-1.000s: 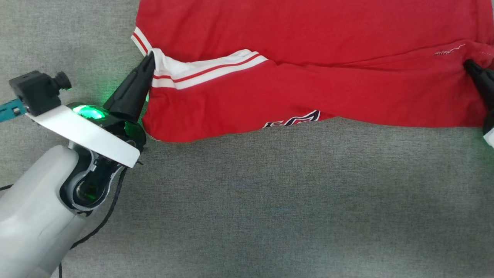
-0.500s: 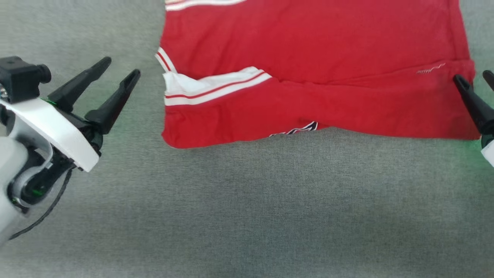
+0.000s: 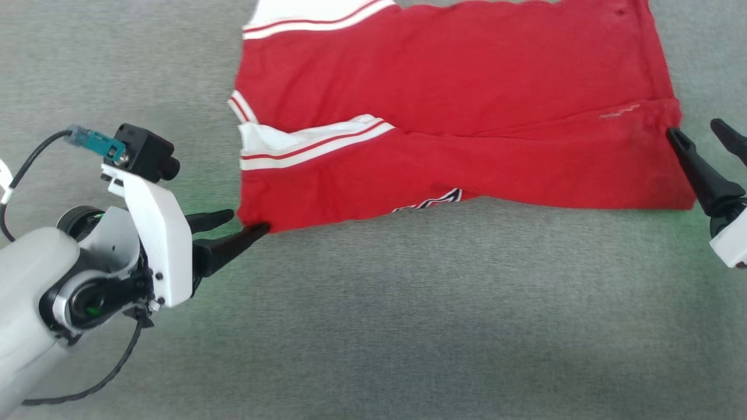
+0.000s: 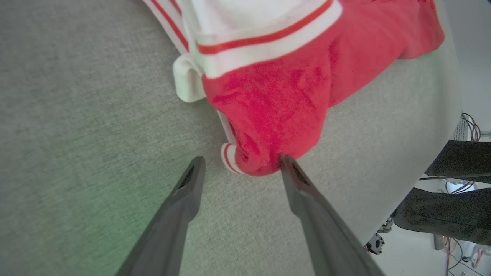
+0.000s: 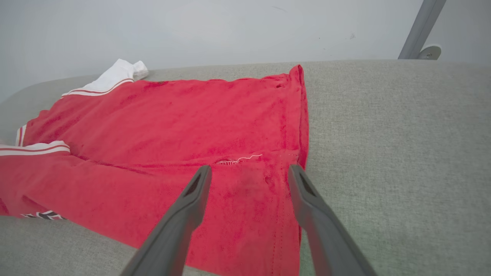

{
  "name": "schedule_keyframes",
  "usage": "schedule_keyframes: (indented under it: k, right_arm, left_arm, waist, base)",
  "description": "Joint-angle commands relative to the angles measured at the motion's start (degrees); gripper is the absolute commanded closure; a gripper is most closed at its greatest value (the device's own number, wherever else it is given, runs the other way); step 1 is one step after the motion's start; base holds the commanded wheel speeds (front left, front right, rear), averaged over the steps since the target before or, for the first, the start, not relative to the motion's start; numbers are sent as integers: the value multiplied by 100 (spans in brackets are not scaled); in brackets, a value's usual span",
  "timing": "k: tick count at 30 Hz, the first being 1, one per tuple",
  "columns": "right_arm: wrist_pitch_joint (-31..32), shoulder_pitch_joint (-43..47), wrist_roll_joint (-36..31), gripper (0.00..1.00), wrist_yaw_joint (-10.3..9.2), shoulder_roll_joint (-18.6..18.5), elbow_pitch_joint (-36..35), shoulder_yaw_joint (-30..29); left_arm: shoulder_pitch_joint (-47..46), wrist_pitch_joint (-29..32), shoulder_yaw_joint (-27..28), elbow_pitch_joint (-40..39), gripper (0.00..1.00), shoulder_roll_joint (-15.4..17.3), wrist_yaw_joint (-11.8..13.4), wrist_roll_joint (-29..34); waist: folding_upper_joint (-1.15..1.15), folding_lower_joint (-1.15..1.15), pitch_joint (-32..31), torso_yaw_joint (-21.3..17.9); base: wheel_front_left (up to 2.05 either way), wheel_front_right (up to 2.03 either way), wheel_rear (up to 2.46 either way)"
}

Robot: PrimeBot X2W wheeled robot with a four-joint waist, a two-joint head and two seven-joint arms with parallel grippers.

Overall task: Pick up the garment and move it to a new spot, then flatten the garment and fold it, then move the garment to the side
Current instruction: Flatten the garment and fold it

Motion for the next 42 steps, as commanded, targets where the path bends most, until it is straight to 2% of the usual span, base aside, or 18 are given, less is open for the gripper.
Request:
schedule_keyframes:
  k: [1,6,11,12,13,16,17,24,33,37,40,41,42]
  right_arm:
    - [19,-78,6,0,0,22,-41,17]
    - [17,-75,4,0,0,38,-70,-24]
    - [19,-47,11,0,0,69,-145,-55]
    - [22,-49,13,0,0,79,-161,-53]
    - [29,-45,6,0,0,75,-170,-54]
    - [60,-36,-32,0,0,69,-224,-38]
    - [83,-33,-46,0,0,53,-246,-35]
    - [494,-23,-168,0,0,-177,-401,95]
    - [1961,-318,-210,0,-1,-834,-361,733]
    - [2575,-549,-184,0,0,-911,-221,1031]
    - [2856,-677,-164,1,0,-836,-102,1195]
    - [2939,-689,-127,45,0,-817,-82,1255]
    - [2995,-704,-104,76,1,-802,-79,1310]
  left_arm:
    - [-102,119,-12,162,0,-89,-11,-111]
    - [-202,485,-42,870,0,-392,-107,-380]
    - [-229,841,-227,1375,0,-552,-154,-427]
    - [-211,927,-264,1486,6,-605,-165,-469]
    - [-206,1011,-305,1573,18,-662,-176,-476]
    - [-205,1162,-397,1705,86,-830,-297,-481]
    - [-217,1196,-423,1707,100,-872,-351,-469]
    - [-286,1105,-387,1751,100,-1023,-535,-428]
    - [-523,857,-329,1648,100,-1165,-609,-198]
    - [-601,808,-359,1589,100,-1225,-618,-86]
    - [-632,761,-371,1580,100,-1290,-621,-35]
    - [-637,736,-379,1586,100,-1312,-623,-23]
    - [-633,709,-391,1596,100,-1335,-626,-9]
  waist:
    - [0,0,75,-122]
    - [0,0,191,-326]
    - [0,0,293,-453]
    - [0,0,313,-479]
    - [0,0,330,-496]
    - [0,0,369,-534]
    - [0,0,380,-539]
    - [0,0,446,-498]
    - [0,0,669,-304]
    - [0,0,807,-219]
    - [0,0,876,-153]
    - [0,0,886,-131]
    - [0,0,889,-116]
  base:
    - [0,0,0]
    - [0,0,0]
    - [0,0,0]
    - [0,0,0]
    - [0,0,0]
    - [0,0,0]
    - [0,0,0]
    - [0,0,0]
    - [0,0,0]
    - [0,0,0]
    - [0,0,0]
    - [0,0,0]
    - [0,0,0]
